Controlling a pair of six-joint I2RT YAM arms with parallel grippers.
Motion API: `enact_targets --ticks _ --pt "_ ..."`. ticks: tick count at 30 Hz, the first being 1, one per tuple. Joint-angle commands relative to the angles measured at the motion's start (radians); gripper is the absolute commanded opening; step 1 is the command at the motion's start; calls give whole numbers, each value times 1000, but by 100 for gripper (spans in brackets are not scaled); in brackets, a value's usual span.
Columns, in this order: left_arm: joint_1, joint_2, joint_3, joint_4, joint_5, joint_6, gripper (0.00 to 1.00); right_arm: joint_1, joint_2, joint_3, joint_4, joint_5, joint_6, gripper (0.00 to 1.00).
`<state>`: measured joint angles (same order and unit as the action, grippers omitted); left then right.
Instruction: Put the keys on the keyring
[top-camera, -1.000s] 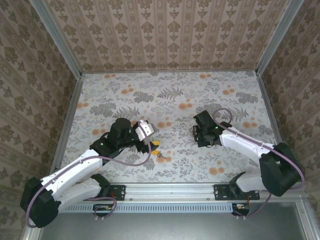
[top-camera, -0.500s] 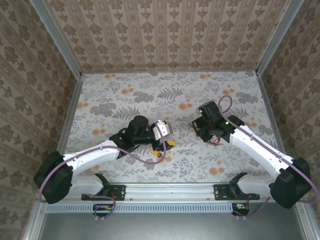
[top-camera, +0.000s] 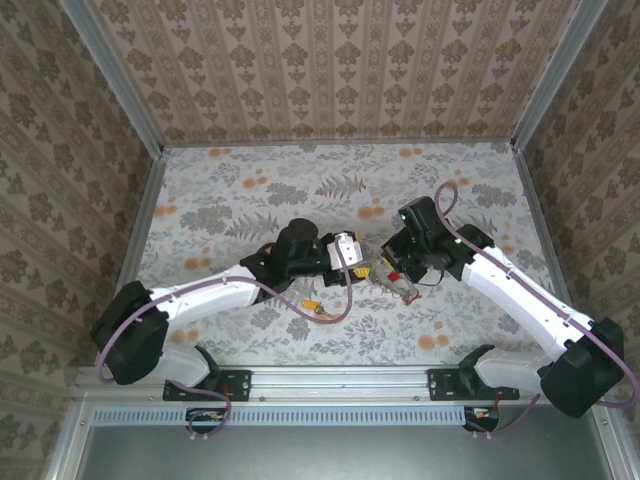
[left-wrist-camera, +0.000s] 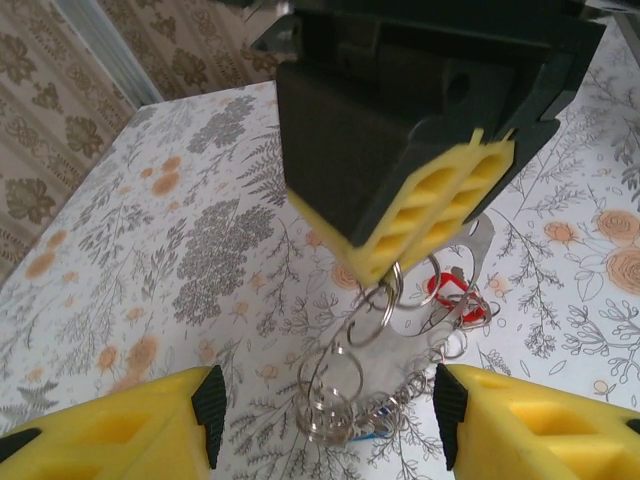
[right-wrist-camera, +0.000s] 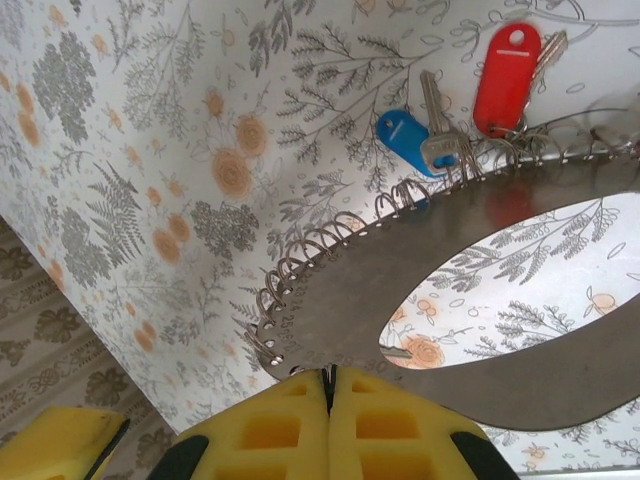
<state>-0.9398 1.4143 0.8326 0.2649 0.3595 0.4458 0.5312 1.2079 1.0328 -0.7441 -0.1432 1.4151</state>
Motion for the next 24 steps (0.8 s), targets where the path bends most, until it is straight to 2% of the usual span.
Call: enact_targets --ticks 1,5,10,15,17,23,24 --pt "-34 38 55 -44 -22 105 60 4 -15 -26 0 -47 -3 0" --pt "-47 84 82 -45 -33 125 55 4 -18 -50 27 -64 19 0" --pt "-45 121 104 -42 -63 142 37 3 -33 -77 46 -75 39 0" --pt "-26 129 96 -40 -63 141 33 2 -38 -83 56 -88 48 0" --pt "-14 125 88 -22 -59 124 34 2 -38 -87 64 -97 54 0" --pt "19 97 44 6 4 133 60 3 -41 -90 63 -98 57 0" --pt "21 97 46 -14 15 139 61 3 -41 -89 63 -99 58 0"
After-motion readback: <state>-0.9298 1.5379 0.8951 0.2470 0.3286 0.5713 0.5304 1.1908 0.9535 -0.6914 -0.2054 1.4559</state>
